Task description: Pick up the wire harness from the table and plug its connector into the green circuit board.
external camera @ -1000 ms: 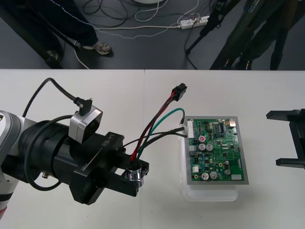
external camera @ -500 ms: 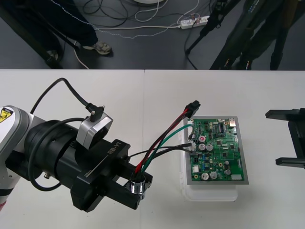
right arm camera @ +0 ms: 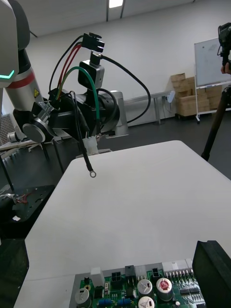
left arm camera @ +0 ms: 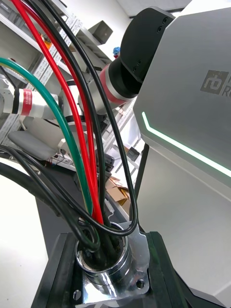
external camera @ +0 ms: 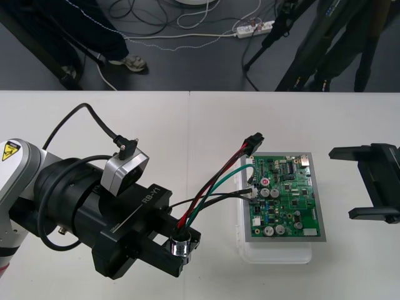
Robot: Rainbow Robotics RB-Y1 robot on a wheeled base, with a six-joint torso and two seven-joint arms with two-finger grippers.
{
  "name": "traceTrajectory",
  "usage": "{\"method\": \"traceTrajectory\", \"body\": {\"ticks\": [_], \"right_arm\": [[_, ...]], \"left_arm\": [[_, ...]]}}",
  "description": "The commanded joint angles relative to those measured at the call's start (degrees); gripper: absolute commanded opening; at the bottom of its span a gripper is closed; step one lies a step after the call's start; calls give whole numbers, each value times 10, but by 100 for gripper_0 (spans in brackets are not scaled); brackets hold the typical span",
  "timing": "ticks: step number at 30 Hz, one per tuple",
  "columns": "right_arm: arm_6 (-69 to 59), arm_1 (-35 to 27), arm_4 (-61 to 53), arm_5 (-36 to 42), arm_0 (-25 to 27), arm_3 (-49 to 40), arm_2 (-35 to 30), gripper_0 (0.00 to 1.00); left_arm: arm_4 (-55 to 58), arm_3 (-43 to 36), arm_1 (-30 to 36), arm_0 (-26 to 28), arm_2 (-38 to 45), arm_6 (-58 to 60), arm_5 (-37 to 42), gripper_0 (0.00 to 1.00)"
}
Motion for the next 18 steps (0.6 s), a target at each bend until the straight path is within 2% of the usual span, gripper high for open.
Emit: {"method": "traceTrajectory", "body": {"ticks": [1,7,18], "right_arm": [[-27,-7,-14,-5,-27,-26,24,100],[-35,3,-25,-5,-39,-49,42,100],[-110,73,-15,-5,-77,-55,43,100]], "left_arm": [[13,-2,15,-23,-16,45,-18,0],[19,-2,15,-28,-27,48,-18,0],[30,-2,14,-30,-41,51,-18,0]]}}
